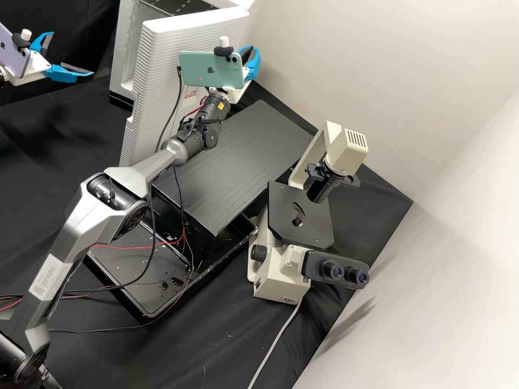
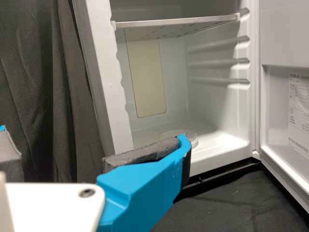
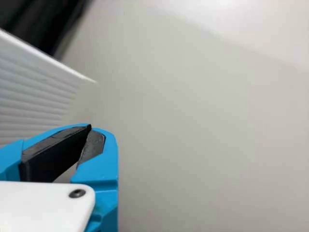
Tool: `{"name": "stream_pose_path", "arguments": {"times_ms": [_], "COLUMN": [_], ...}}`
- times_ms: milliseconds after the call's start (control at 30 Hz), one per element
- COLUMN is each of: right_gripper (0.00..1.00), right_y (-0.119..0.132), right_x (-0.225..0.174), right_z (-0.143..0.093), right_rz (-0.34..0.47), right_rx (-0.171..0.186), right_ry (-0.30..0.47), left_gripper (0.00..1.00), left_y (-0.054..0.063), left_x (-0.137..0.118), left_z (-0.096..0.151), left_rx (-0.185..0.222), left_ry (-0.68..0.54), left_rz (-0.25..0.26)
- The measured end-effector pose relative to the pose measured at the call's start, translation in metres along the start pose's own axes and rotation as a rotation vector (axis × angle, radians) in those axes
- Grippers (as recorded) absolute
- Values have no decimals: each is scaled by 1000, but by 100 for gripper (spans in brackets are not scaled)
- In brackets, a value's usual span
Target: Close the incubator door
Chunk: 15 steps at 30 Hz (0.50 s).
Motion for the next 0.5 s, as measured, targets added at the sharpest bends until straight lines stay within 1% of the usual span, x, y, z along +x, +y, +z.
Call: {"name": "stream_pose_path", "arguments": {"times_ms": [33, 100, 267, 367, 433, 467, 500], "right_gripper": [0, 0, 0, 0, 0, 0, 0], "right_y": [-1, -2, -5, -8, -10, -11, -12], "right_x": [2, 5, 10, 13, 16, 18, 19], "right_z": [-1, -3, -5, -6, -7, -9, -10], "right_rz": [-10, -24, -52, -69, -77, -76, -76], "right_rx": [12, 20, 15, -6, -42, -47, -63], "right_ry": [18, 43, 81, 100, 114, 122, 127], "left_gripper": [100, 100, 100, 100, 100, 100, 100], "left_y": [0, 0, 0, 0, 0, 0, 0], "left_x": [0, 0, 0, 0, 0, 0, 0], "left_z": [0, 0, 0, 0, 0, 0, 0], "left_rx": [0, 0, 0, 0, 0, 0, 0], "left_ry": [0, 0, 0, 0, 0, 0, 0], "left_rz": [0, 0, 0, 0, 0, 0, 0]}}
